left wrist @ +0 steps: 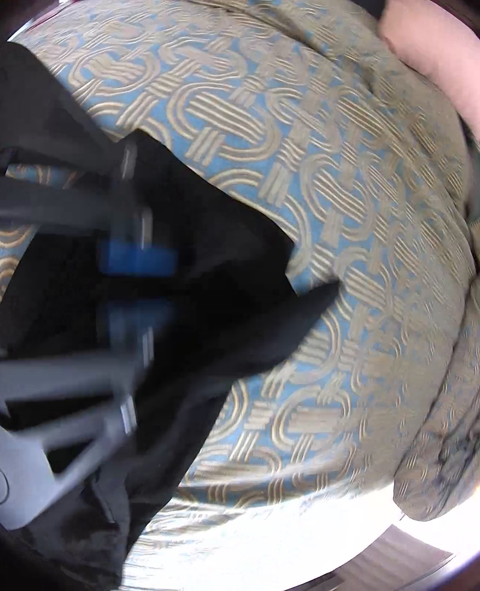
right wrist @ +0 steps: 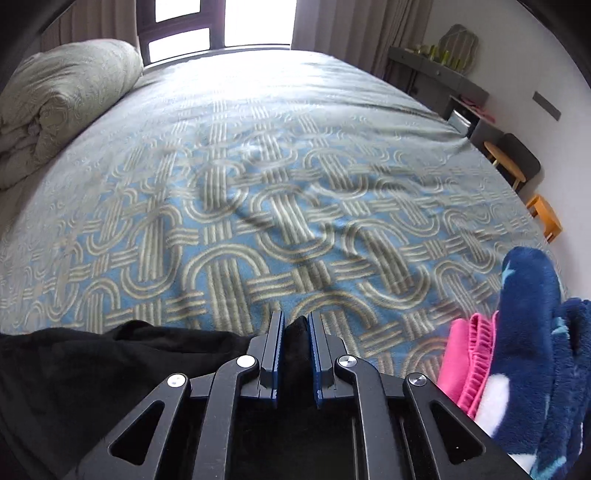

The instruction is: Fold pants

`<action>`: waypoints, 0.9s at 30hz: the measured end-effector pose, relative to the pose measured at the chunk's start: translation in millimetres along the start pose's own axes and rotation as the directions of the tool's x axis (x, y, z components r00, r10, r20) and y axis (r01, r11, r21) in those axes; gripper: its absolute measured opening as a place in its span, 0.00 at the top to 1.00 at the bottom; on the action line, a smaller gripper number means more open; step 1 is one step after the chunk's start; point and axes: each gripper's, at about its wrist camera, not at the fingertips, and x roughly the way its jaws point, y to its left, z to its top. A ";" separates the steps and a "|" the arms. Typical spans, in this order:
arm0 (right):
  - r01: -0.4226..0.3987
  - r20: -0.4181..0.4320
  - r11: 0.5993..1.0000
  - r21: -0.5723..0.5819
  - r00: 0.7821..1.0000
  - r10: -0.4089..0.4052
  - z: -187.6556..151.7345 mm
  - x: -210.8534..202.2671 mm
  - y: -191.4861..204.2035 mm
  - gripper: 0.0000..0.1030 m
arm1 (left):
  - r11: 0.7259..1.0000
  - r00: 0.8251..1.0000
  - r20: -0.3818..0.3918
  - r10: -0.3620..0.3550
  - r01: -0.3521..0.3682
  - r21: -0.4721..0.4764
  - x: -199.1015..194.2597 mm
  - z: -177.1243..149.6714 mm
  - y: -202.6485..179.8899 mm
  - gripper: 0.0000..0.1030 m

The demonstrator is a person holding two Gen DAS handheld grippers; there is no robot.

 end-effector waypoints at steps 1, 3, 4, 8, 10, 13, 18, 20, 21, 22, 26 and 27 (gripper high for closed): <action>0.003 0.026 1.000 0.015 1.000 -0.003 -1.4 -11.0 -2.2 0.89 | 1.000 1.000 0.013 -0.001 0.001 0.009 -5.6 -0.5 -1.3 0.94; 0.008 0.071 0.999 0.046 0.997 -0.011 -5.0 -36.3 -9.6 0.89 | 0.999 0.998 0.057 0.006 -0.008 0.044 -23.0 -3.4 -3.2 0.94; 0.005 0.088 0.998 0.068 0.996 -0.011 -7.4 -49.9 -15.4 0.89 | 0.999 0.997 0.078 0.006 -0.010 0.052 -33.4 -5.6 -2.3 0.94; 0.051 0.126 0.995 0.086 0.990 -0.062 -8.3 -84.4 -30.3 0.89 | 0.999 0.985 0.171 0.004 -0.011 0.042 -81.9 -10.5 14.9 0.95; 0.082 0.114 0.996 0.030 0.990 -0.085 -3.1 -74.0 -27.3 0.88 | 0.998 0.974 0.223 0.028 -0.042 0.055 -96.2 -8.1 22.4 0.94; 0.218 0.026 0.976 -0.016 0.976 -0.218 0.9 -37.4 -24.7 0.86 | 0.996 0.977 0.202 0.066 -0.076 0.044 -87.1 2.1 45.8 0.93; 0.248 -0.043 0.960 0.131 0.969 -0.244 -17.2 -33.9 -37.2 0.75 | 0.998 0.986 0.155 0.064 -0.066 0.005 -67.9 -7.3 71.9 0.86; 0.206 0.004 0.966 0.156 0.978 -0.209 -23.2 -54.3 -28.5 0.59 | 0.999 0.988 0.141 0.054 -0.054 -0.008 -62.1 -13.8 78.3 0.66; 0.189 0.031 0.973 0.131 0.980 -0.195 -24.6 -64.7 -17.6 0.56 | 0.998 0.989 0.139 0.056 -0.055 -0.012 -61.3 -17.4 79.4 0.62; 0.163 0.061 0.983 0.084 0.984 -0.168 -27.0 -75.6 -2.9 0.51 | 0.998 0.989 0.136 0.059 -0.057 -0.013 -58.5 -19.4 79.5 0.58; -0.018 0.133 0.987 -0.159 0.990 0.040 -46.3 -114.7 72.7 0.41 | 0.999 0.995 0.094 0.041 -0.039 -0.021 -43.4 -25.2 81.5 0.49; -0.065 0.132 0.972 -0.224 0.987 0.096 -54.6 -121.4 93.6 0.39 | 0.999 0.996 0.086 0.038 -0.036 -0.025 -40.5 -25.6 83.7 0.49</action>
